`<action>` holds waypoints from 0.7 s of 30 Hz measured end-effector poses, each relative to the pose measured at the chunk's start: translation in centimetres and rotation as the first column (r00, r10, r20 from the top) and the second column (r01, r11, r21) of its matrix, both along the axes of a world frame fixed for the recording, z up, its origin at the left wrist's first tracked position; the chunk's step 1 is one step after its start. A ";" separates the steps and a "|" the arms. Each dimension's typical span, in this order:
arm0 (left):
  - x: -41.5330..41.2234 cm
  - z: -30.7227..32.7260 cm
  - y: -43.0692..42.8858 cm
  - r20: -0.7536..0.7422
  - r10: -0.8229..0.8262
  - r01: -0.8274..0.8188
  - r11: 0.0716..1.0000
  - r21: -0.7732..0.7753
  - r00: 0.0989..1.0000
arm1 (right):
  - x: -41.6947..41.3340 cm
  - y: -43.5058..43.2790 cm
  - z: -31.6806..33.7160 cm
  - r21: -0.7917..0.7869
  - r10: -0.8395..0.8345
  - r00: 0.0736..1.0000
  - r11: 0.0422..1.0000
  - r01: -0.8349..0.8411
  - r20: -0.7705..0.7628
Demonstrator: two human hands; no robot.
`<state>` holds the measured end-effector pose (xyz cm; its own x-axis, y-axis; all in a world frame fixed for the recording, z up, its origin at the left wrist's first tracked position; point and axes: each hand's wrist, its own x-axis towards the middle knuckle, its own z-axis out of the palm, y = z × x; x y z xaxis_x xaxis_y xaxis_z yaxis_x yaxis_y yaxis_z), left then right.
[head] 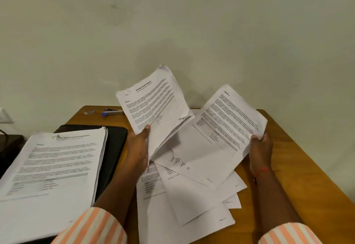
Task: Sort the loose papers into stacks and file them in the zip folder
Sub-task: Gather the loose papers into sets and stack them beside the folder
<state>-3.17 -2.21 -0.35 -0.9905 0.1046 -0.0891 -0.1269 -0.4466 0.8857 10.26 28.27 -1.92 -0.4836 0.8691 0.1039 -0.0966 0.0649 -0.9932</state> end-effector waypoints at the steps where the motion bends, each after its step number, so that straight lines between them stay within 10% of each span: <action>1: -0.1 0.0 0.0 -0.020 0.005 -0.006 1.000 -0.014 1.000 | -0.1 -0.2 0.1 0.001 0.003 1.000 1.000 -0.003 -0.001; 12: 0.5 -1.5 0.8 -0.173 -0.284 0.146 0.820 -0.553 0.943 | -2.0 -4.7 -0.1 0.036 0.291 0.956 0.956 -0.293 0.034; 21: 1.4 -1.3 1.0 -0.192 -0.583 0.333 0.669 -0.665 0.789 | -2.0 -3.7 0.2 -0.038 0.041 0.993 0.998 -0.045 -0.107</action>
